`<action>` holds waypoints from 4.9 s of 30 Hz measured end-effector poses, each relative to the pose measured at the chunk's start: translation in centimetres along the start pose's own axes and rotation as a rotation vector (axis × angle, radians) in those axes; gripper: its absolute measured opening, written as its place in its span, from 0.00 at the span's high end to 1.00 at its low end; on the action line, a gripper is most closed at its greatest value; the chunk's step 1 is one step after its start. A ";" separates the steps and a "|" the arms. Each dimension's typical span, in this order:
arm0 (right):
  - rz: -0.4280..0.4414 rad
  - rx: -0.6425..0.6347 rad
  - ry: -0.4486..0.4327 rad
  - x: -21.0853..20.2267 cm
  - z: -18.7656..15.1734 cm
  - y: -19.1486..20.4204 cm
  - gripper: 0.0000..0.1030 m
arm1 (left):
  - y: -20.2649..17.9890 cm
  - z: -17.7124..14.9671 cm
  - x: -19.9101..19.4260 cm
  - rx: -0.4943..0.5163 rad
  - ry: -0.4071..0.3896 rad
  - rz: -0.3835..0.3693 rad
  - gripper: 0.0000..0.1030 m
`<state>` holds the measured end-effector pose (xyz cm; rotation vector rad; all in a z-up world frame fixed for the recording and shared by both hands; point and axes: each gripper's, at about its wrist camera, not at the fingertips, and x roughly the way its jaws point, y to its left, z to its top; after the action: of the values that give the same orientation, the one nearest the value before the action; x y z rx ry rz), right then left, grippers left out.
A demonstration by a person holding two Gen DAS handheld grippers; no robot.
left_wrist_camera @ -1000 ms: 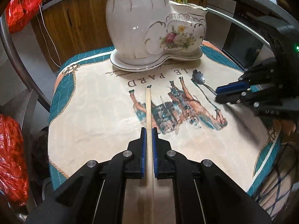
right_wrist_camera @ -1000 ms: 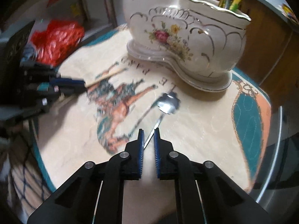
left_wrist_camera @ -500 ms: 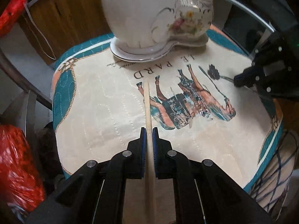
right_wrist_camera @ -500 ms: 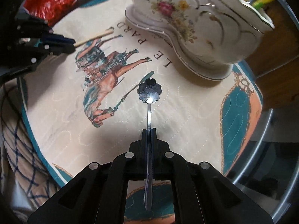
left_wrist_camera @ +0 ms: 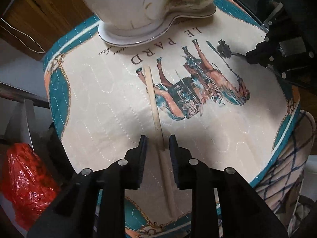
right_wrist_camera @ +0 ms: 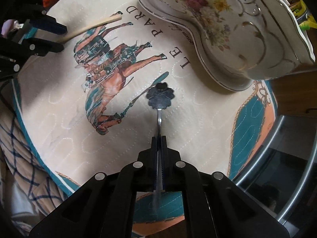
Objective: Organize utensils
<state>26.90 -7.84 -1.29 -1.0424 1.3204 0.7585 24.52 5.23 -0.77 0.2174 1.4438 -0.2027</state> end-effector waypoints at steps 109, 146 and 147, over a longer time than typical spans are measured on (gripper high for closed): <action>-0.138 0.568 -1.267 -6.4 -11.3 -4.9 0.16 | -0.2 -7.5 -8.9 -0.364 -1.296 0.164 0.05; -0.200 0.588 -1.278 -4.8 -12.2 -1.7 0.05 | -3.7 -8.6 -7.7 -0.309 -1.271 0.225 0.05; -0.200 0.588 -1.278 -4.8 -12.2 -1.7 0.05 | -3.7 -8.6 -7.7 -0.309 -1.271 0.226 0.05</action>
<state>23.00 -19.07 4.45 -0.0787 0.2556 0.6182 14.37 4.02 5.79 -0.0275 0.1691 0.0813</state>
